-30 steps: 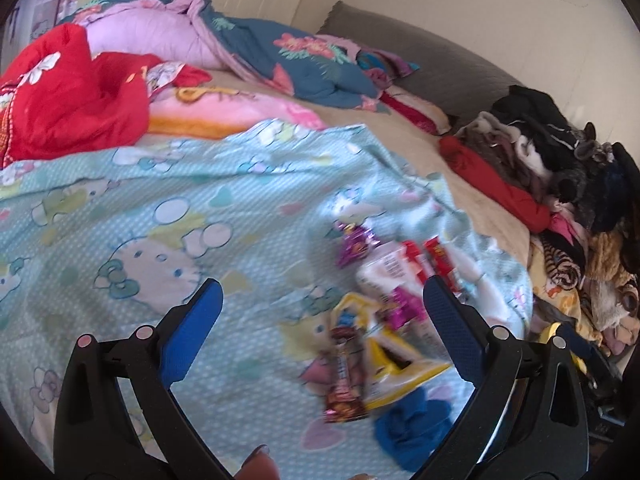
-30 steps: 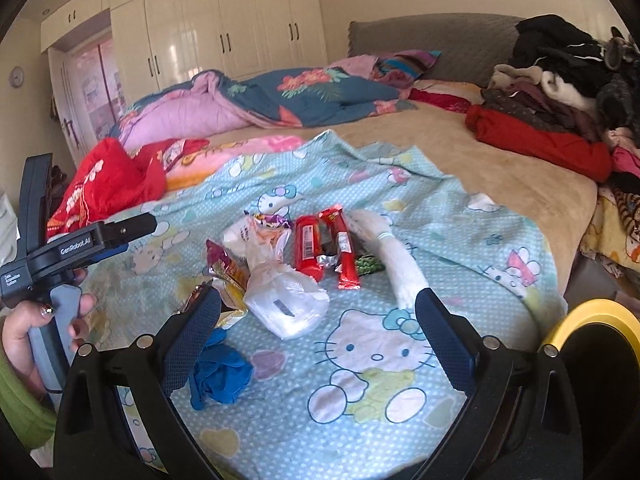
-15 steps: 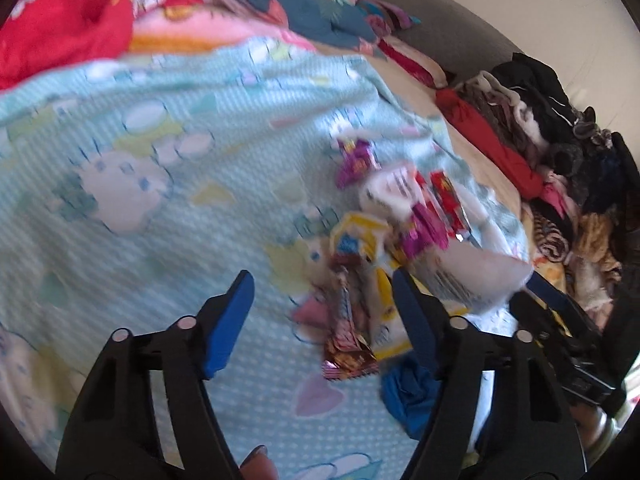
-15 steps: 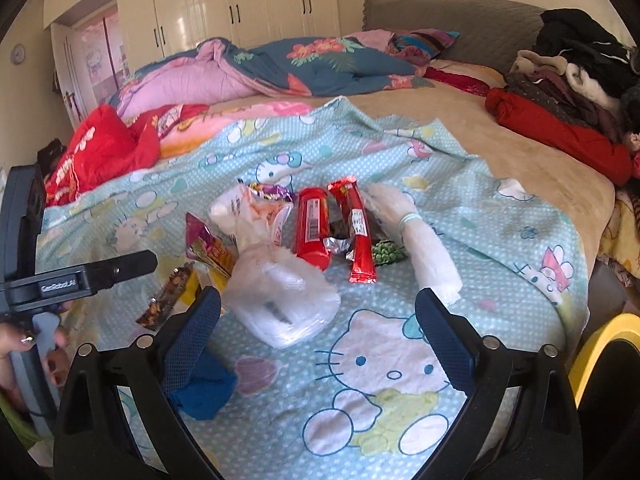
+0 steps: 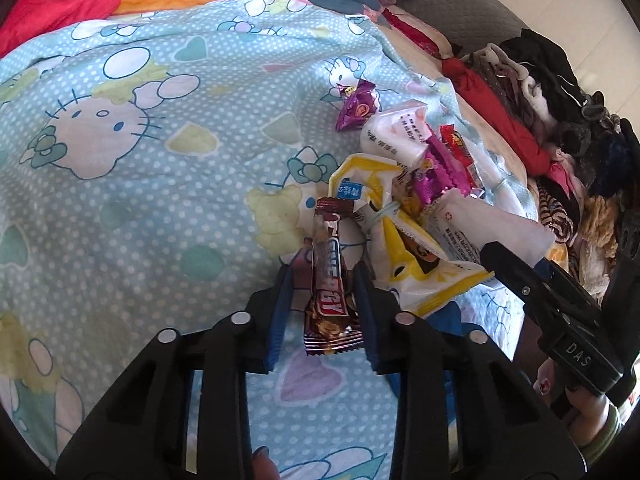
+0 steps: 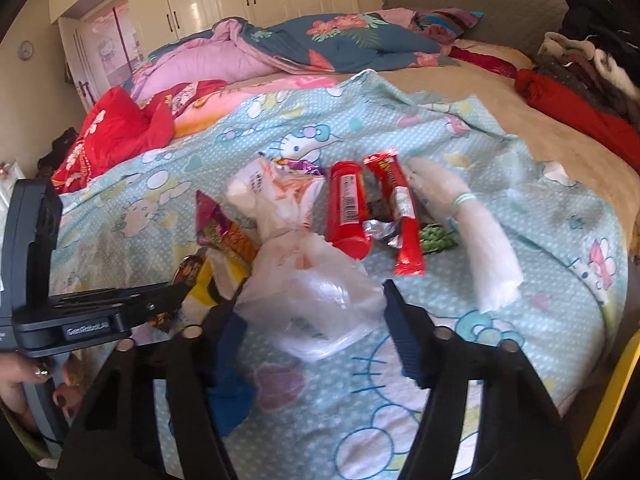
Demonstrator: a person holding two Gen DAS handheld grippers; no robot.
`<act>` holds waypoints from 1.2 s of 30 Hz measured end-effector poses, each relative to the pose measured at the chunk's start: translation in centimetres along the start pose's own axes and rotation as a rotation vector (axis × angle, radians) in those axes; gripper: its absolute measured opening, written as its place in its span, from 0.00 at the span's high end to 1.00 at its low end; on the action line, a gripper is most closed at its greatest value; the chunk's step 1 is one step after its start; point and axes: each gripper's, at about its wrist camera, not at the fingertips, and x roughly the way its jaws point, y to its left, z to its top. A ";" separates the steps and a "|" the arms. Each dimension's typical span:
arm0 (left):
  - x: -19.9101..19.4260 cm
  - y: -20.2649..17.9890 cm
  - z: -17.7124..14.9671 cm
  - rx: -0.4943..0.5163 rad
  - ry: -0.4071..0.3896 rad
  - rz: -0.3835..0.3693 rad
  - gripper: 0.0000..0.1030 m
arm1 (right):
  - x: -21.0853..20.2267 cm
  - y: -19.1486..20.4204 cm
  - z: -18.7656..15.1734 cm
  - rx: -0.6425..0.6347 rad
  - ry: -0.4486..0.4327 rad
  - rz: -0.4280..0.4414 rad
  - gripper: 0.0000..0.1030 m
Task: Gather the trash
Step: 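Grasp the brown candy bar wrapper with the left tool while the right tool grasps the clear plastic bag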
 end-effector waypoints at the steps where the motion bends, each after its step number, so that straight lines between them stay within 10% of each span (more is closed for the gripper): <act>1: 0.0 0.0 0.0 0.000 0.000 0.002 0.80 | -0.3 0.1 -0.1 0.001 -0.008 0.008 0.48; 36: -7.4 -7.7 2.0 0.172 -0.180 -0.112 0.86 | -12.1 -2.7 -1.6 0.138 -0.239 0.034 0.52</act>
